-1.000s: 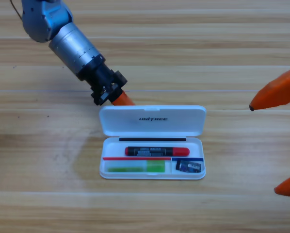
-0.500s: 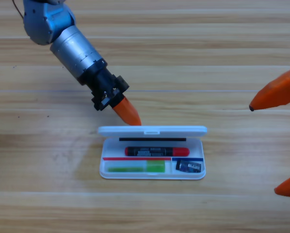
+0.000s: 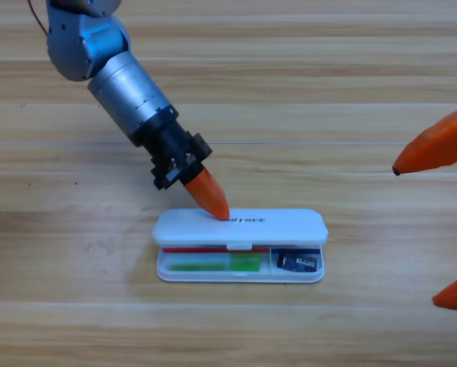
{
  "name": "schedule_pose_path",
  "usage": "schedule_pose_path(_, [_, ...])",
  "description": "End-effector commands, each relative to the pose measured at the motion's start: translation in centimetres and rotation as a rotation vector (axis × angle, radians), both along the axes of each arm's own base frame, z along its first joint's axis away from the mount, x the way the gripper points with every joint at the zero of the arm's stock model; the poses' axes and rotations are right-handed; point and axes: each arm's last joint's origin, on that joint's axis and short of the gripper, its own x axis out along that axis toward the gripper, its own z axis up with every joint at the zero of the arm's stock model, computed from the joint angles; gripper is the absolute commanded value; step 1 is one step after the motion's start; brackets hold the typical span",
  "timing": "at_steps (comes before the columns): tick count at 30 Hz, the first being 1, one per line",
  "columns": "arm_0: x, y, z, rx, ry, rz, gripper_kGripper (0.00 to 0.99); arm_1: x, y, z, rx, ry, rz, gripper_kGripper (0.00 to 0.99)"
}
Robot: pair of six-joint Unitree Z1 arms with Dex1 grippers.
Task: Clean up eraser and pencils
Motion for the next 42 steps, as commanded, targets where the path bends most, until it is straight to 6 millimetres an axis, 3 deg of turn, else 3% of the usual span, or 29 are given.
schedule_pose_path(1, [-1.6, -1.2, -0.9, 0.006, 0.024, -0.036, 0.000, 0.8, 0.3, -1.4, -0.029, 0.036, -0.011, 0.959])
schedule_pose_path(9, [-2.2, -1.0, -1.0, 0.010, 0.020, -0.038, 0.000, 0.8, 0.3, -1.4, -0.030, 0.036, -0.014, 0.959])
schedule_pose_path(37, [-4.0, -0.6, -4.6, 0.052, -0.005, -0.059, 0.000, 0.9, 0.5, -1.6, -0.034, 0.040, -0.011, 0.959])
schedule_pose_path(39, [-3.9, -0.6, -4.3, 0.051, -0.009, -0.054, 0.000, 0.9, 0.5, -1.6, -0.034, 0.040, -0.011, 0.959])
schedule_pose_path(42, [-3.8, -0.6, -1.7, 0.046, -0.047, -0.029, 0.000, 0.9, 0.5, -1.6, -0.035, 0.040, -0.014, 0.959])
